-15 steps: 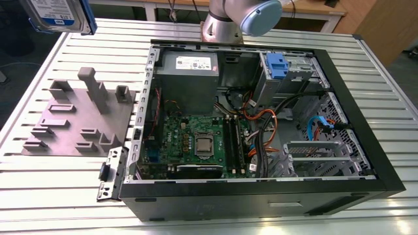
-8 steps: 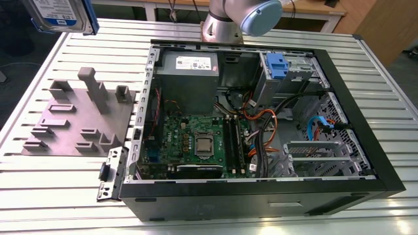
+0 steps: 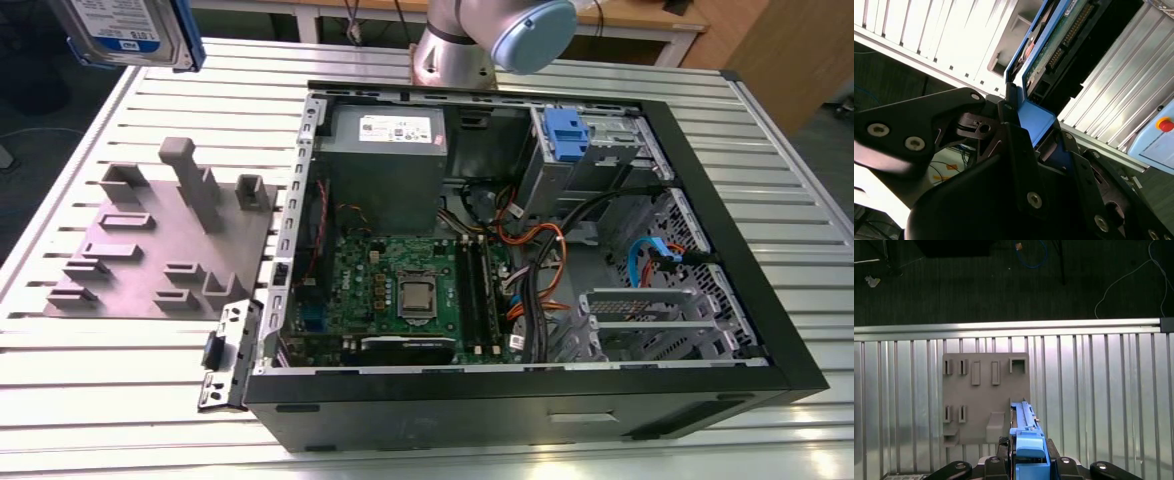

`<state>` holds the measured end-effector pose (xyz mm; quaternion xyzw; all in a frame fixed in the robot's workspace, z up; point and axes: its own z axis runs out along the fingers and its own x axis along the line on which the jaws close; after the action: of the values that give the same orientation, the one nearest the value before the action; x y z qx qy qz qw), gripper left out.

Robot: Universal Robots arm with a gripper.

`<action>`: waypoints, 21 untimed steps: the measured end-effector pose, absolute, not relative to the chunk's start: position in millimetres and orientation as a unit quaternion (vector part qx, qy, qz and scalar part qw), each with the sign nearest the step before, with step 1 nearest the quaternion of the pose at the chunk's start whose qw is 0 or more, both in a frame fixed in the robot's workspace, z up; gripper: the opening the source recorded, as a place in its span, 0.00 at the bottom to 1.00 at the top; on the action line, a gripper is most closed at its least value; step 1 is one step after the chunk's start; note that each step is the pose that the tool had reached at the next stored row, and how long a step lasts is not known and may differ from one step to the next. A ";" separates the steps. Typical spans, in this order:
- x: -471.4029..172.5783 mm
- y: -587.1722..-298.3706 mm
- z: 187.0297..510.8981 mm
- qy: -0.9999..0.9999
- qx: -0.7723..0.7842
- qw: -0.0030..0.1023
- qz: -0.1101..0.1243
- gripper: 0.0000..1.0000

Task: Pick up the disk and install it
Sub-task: 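Pick up the disk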

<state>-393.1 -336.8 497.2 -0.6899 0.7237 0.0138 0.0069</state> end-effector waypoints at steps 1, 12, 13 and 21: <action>-392.7 -336.8 497.2 0.724 -0.690 0.007 0.014 0.36; -389.2 -336.9 497.2 0.724 -0.690 0.007 0.014 0.36; -388.9 -336.8 497.2 0.724 -0.690 0.007 0.014 0.36; -386.2 -336.8 497.2 0.724 -0.690 0.007 0.014 0.36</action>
<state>-386.2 -336.8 497.2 -0.6899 0.7237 0.0138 0.0069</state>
